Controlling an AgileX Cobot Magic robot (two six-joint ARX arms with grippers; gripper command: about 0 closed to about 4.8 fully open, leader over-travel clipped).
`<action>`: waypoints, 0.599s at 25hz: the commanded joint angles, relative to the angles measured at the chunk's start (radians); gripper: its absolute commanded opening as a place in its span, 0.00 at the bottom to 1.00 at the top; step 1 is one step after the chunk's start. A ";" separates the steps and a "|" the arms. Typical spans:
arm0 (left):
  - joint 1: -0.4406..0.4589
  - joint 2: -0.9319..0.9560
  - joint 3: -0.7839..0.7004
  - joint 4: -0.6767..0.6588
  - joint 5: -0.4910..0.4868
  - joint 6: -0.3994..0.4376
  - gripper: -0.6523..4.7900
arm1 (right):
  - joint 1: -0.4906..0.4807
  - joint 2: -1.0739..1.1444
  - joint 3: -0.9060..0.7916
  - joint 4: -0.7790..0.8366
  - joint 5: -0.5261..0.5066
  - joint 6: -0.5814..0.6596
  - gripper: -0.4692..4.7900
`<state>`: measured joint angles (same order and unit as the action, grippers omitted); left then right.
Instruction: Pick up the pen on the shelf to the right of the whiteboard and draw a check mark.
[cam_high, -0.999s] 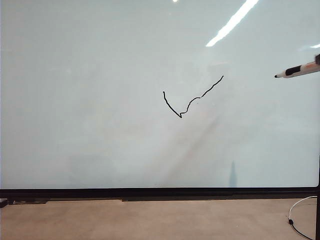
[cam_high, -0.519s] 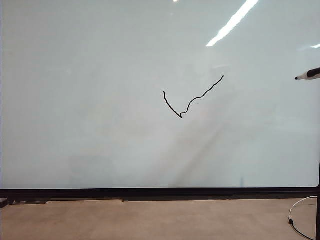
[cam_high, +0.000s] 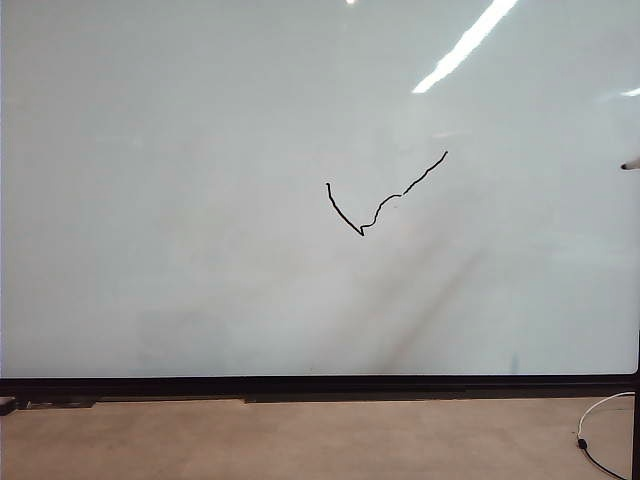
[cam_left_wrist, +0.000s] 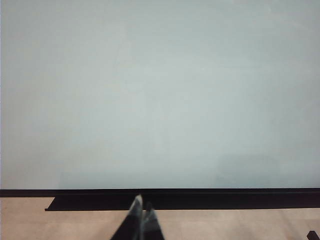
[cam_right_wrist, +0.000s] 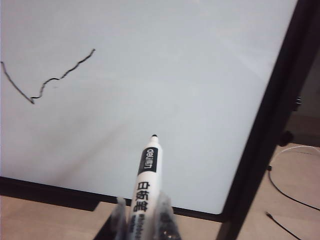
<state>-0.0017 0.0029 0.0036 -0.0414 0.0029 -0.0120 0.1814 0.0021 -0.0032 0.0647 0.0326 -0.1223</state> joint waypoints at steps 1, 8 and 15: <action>0.000 0.000 0.003 0.013 0.000 0.004 0.11 | -0.074 -0.001 0.004 0.017 -0.065 0.002 0.07; 0.000 0.000 0.003 0.013 0.001 0.004 0.11 | -0.223 -0.001 0.004 0.024 -0.140 0.013 0.07; 0.000 0.000 0.003 0.013 0.001 0.004 0.11 | -0.341 -0.001 0.004 0.068 -0.203 0.023 0.07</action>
<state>-0.0017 0.0029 0.0036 -0.0414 0.0032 -0.0124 -0.1596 0.0017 -0.0032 0.1097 -0.1585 -0.1051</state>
